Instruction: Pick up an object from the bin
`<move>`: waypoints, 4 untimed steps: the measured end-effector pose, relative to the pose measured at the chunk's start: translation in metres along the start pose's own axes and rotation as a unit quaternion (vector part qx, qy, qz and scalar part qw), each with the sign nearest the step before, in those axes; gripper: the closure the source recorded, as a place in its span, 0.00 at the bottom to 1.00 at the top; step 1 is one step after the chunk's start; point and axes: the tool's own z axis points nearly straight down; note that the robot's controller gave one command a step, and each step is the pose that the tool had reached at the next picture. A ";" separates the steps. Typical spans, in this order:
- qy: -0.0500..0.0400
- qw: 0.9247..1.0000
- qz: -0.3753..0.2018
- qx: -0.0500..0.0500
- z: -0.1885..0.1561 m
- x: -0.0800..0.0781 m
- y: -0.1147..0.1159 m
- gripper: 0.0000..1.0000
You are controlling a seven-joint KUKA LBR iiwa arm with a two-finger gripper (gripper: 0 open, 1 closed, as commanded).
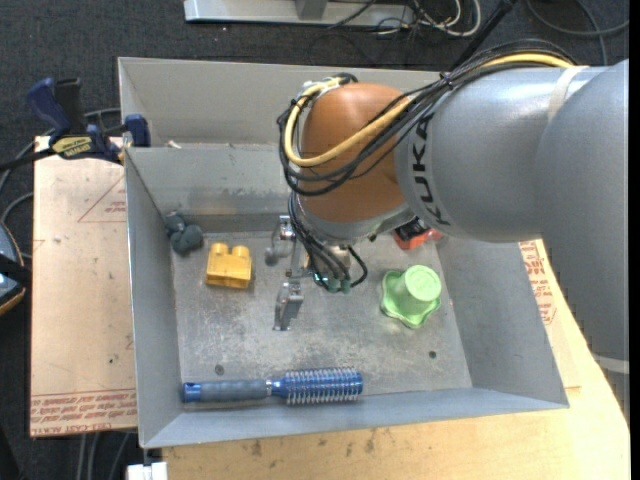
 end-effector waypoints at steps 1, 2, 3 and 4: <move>-0.005 1.000 0.024 -0.001 0.047 -0.060 0.040 0.00; -0.006 0.999 -0.035 -0.001 0.093 -0.081 0.040 0.00; -0.011 0.999 -0.034 -0.003 0.089 -0.084 0.041 1.00; -0.009 0.995 -0.097 -0.001 -0.032 -0.062 0.045 1.00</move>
Offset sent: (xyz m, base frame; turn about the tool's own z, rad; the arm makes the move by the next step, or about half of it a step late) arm 0.0582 0.0371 -0.0439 0.0509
